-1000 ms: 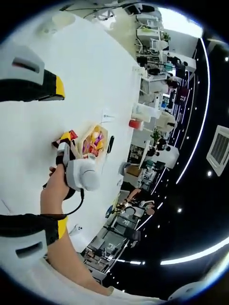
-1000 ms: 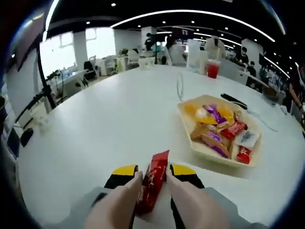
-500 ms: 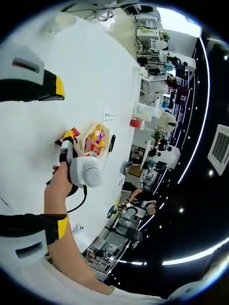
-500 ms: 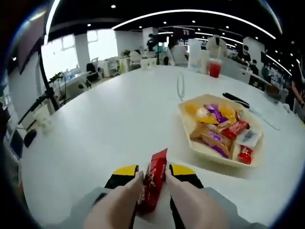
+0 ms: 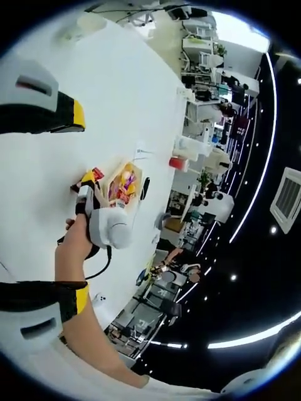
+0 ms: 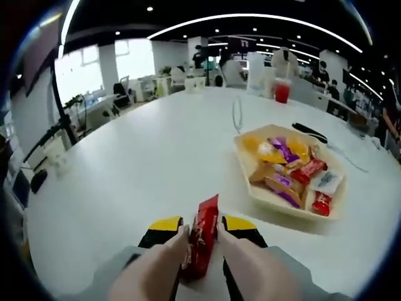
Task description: Place the target food into the container with the food tongs after gripping and lifting it, then release it inside without dropping or visibly crushing the food.
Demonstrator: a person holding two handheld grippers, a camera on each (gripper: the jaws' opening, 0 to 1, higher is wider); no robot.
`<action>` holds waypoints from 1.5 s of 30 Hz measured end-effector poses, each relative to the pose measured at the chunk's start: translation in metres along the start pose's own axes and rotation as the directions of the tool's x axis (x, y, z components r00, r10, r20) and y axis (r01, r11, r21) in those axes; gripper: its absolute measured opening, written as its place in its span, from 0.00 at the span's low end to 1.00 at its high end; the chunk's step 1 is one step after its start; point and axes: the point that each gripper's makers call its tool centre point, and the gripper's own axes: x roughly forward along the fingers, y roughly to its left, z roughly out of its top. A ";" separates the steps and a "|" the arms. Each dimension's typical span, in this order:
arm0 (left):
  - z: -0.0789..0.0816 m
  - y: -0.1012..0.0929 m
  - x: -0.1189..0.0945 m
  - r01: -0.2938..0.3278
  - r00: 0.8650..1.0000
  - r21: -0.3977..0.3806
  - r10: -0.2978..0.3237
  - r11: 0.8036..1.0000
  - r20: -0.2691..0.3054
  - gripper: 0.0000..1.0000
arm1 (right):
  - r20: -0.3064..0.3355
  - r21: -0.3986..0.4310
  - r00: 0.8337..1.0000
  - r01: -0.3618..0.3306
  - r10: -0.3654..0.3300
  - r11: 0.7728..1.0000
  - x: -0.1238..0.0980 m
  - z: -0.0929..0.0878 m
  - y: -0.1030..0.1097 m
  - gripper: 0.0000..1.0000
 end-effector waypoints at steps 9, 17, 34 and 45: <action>0.015 -0.002 -0.002 -0.006 0.998 -0.002 0.006 1.000 0.055 0.99 | 0.048 0.179 0.997 -0.064 0.057 0.982 -0.016 0.005 -0.010 0.22; 0.010 -0.020 -0.004 0.013 0.998 0.039 -0.015 0.999 0.057 0.99 | 0.088 0.163 0.993 -0.098 0.084 0.982 -0.015 0.020 -0.002 0.21; 0.014 -0.023 0.008 0.045 0.998 0.056 -0.048 0.997 0.048 0.99 | 0.096 0.160 0.989 -0.128 0.114 0.979 -0.044 0.021 -0.007 0.21; 0.017 -0.019 0.008 0.044 0.998 0.064 -0.046 0.997 0.029 0.99 | 0.124 0.172 0.986 -0.131 0.111 0.976 -0.048 0.024 -0.011 0.21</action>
